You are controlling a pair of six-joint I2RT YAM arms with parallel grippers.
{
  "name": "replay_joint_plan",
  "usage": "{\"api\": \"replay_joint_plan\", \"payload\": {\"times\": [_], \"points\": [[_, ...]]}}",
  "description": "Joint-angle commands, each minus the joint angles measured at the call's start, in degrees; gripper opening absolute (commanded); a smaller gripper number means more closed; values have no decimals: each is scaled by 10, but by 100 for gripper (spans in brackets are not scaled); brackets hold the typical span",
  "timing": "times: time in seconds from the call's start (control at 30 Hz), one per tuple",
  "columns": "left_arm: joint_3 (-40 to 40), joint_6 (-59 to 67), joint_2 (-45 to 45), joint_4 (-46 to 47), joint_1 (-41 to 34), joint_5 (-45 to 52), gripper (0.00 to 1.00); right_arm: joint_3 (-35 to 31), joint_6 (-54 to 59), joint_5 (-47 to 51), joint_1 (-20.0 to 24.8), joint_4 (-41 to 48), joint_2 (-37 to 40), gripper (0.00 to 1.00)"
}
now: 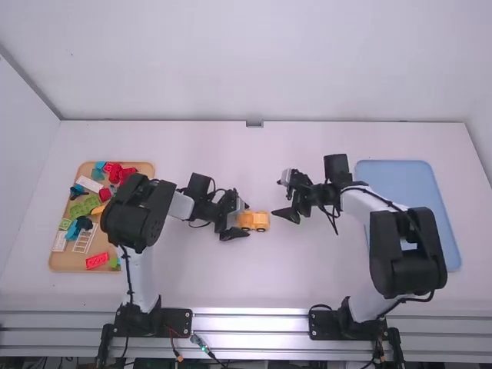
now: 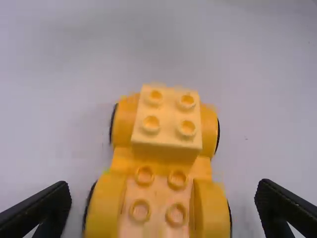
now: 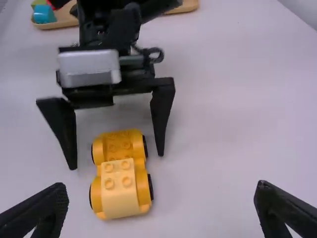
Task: Assemble lego blocks to make yellow taxi
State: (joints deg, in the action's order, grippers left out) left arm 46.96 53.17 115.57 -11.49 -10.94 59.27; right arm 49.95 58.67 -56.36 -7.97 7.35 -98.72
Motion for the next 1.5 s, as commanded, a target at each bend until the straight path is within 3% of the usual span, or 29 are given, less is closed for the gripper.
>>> {"api": "replay_joint_plan", "payload": {"times": [0.0, 0.2, 0.47, 0.73, 1.03, 1.33, 1.47], "points": [[0, -8, -69, 41, 38, 11, 99, -2, -2, 8, -4, -8, 3, 99], [0, -35, -173, 159, 122, -28, 99, -2, -50, 19, -3, -48, 3, 99], [0, -315, -285, 205, 217, -166, 99, -2, -109, 27, -2, -117, 3, 99], [8, -604, -325, 225, 257, -452, 99, -1, -137, 29, -3, -159, 3, 99], [185, -689, -245, 455, 266, -620, 99, -1, -226, 28, 20, -205, 3, 99], [379, -733, -69, 603, 332, -609, 99, -1, -229, 24, 21, -193, 3, 99], [427, -734, -12, 627, 349, -602, 99, -1, -229, 24, 18, -198, 3, 99]]}}
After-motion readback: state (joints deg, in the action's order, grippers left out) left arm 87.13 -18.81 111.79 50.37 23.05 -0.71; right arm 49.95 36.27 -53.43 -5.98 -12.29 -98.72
